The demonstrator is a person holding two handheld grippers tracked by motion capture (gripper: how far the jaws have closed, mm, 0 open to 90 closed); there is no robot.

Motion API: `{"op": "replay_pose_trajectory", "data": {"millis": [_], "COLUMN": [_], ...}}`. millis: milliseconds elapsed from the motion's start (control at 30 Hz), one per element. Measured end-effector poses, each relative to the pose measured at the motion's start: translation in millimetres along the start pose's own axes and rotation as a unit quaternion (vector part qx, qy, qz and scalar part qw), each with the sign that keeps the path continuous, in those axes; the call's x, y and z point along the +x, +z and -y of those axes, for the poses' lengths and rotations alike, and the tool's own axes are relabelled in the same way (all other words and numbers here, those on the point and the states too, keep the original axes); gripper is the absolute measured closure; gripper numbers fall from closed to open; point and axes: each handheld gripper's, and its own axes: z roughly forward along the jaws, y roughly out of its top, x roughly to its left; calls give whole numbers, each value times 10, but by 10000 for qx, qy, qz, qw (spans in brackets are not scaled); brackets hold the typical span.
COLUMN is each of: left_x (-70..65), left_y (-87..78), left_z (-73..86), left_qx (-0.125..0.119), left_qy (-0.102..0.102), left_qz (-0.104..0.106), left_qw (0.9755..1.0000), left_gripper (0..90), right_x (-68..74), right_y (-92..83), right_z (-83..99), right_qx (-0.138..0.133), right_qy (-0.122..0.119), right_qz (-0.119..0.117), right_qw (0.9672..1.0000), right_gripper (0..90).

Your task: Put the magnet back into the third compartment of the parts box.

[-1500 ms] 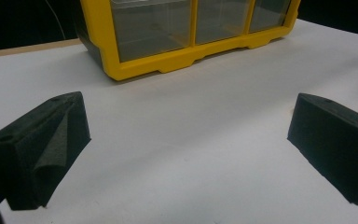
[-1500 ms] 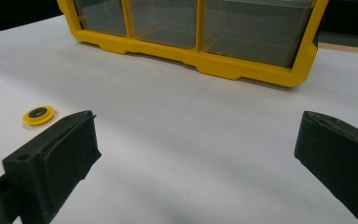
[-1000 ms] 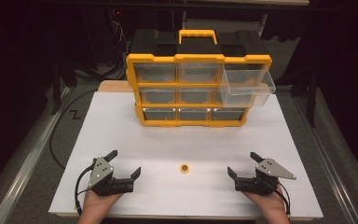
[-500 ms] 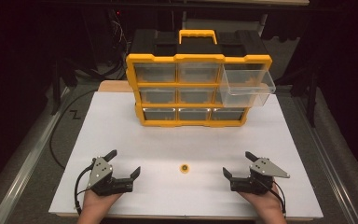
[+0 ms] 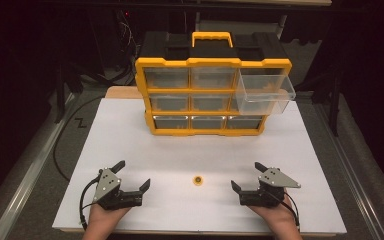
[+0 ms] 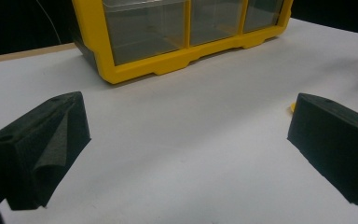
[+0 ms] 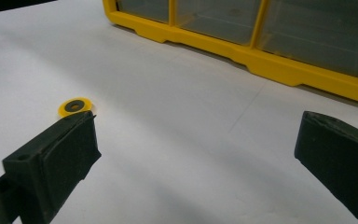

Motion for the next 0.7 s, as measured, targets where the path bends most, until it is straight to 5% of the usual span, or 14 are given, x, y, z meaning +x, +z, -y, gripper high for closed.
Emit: {"op": "replay_pose_trajectory", "data": {"millis": [367,700], "left_x": [0,2], "left_y": [9,0], "left_z": [-4,-5], "left_qx": [-13,-49], "left_qy": [41,36], "left_qz": [9,15], "left_qw": [10000,10000], "left_gripper": [0,0], "right_x": [131,271], "right_y": [131,314], "right_z": [-60,-168], "right_qx": [109,57], "right_qy": [-214,-172], "right_qz": [-184,-483], "right_qw": [9995,9987], "right_gripper": [10,11]}}
